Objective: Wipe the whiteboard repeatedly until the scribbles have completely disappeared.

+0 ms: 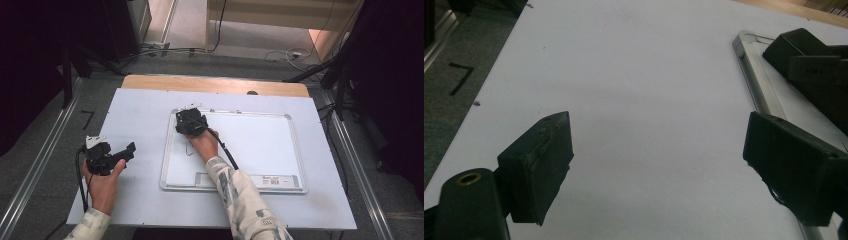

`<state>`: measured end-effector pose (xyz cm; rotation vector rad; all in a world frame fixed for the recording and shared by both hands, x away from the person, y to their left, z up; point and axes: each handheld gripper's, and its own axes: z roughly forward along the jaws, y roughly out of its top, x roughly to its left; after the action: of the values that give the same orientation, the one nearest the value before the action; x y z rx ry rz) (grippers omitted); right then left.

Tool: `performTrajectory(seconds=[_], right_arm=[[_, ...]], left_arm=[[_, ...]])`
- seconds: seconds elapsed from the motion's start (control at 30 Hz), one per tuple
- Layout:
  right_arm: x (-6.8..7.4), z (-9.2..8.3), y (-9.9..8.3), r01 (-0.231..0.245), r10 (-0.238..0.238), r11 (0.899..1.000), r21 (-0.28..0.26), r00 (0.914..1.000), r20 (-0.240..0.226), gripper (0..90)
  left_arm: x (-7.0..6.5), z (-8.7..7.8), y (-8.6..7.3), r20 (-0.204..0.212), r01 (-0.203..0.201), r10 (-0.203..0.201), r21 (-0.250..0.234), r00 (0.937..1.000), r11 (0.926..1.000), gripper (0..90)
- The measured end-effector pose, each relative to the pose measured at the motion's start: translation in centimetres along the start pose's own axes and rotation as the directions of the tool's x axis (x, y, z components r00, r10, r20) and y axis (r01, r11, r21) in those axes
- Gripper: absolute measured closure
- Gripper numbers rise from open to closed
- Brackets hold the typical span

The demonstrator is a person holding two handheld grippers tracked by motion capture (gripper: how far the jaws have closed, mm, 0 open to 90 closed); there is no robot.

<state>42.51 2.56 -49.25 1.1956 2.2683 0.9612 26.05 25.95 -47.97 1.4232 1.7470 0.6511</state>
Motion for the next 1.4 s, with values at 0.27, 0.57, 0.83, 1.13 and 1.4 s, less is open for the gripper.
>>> performTrajectory(seconds=[0.27, 0.57, 0.83, 1.13, 1.4], right_arm=[[-0.5, 0.0, 0.0, 0.0, 0.0, 1.0, 0.004, 1.0, -0.002, 37.6], [-3.6, -0.5, -0.4, -0.036, 0.036, 0.999, 0.007, 0.9984, 0.043, 37.7], [-5.2, -1.3, -1.2, -0.057, 0.057, 0.998, 0.003, 0.9963, 0.065, 37.7], [-4.5, -3.3, -3.2, -0.03, 0.029, 1.0, 0.007, 0.9985, 0.047, 37.7], [-1.8, -4.7, -4.6, 0.007, -0.007, 1.0, 0.007, 0.9999, 0.011, 37.6]], left_arm=[[0.1, 0.0, 0.0, 0.0, 0.005, -0.005, 0.004, 1.0, 1.0, 12.8], [0.2, 0.1, 0.0, -0.005, 0.002, -0.002, 0.007, 1.0, 1.0, 12.8], [0.1, 0.2, -0.1, -0.008, 0.002, -0.002, 0.008, 1.0, 1.0, 12.8], [-0.2, 0.3, -0.1, -0.01, -0.006, 0.006, 0.011, 0.9999, 0.9999, 12.8], [-0.8, 0.5, -0.1, -0.006, -0.021, 0.021, 0.013, 0.9998, 0.9997, 12.8]])
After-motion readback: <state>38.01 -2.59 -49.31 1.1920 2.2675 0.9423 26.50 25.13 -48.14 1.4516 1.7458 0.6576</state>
